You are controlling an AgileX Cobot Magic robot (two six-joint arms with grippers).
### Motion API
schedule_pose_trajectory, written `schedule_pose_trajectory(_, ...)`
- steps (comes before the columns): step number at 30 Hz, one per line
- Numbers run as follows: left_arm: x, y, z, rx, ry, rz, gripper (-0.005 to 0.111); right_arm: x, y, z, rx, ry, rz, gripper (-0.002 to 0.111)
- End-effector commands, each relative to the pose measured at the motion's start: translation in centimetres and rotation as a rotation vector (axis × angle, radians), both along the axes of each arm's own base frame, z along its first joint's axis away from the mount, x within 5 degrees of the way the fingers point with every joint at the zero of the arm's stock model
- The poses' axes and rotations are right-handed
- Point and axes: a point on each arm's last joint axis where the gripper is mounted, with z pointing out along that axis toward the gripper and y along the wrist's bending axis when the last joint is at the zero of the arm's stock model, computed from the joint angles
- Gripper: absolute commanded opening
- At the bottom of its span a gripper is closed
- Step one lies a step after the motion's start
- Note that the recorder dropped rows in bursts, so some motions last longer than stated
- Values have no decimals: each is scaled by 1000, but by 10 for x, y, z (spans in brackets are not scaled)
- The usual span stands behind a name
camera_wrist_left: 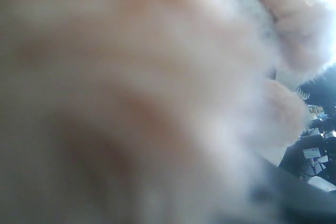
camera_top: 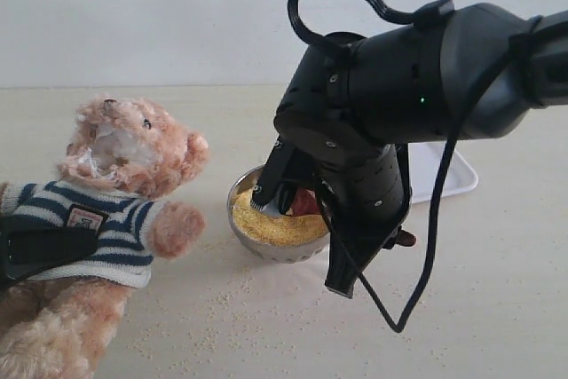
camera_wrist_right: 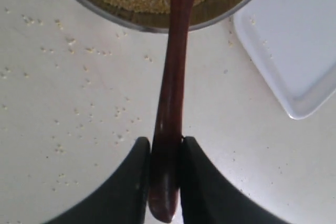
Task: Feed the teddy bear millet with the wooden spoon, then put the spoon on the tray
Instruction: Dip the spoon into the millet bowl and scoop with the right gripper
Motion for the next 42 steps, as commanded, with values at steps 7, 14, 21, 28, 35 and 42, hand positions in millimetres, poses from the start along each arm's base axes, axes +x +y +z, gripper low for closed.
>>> schedule_pose_trajectory(7, 2, 0, 4, -28, -28, 1, 5, 9, 8, 8, -154, -196, 204, 1)
schedule_pose_trajectory(14, 2, 0, 4, -28, -28, 1, 5, 11, 12, -10, -246, -180, 230, 1)
schedule_pose_trajectory(21, 2, 0, 4, -28, -28, 1, 5, -2, 18, -15, -194, -108, 200, 1)
schedule_pose_trajectory(28, 2, 0, 4, -28, -28, 1, 5, -8, 17, -17, -188, -50, 169, 1)
schedule_pose_trajectory(35, 2, 0, 4, -28, -28, 1, 5, -3, 18, -9, -95, 42, 96, 1)
schedule_pose_trajectory(42, 2, 0, 4, -28, -28, 1, 5, 3, 20, 5, -100, 41, 62, 1)
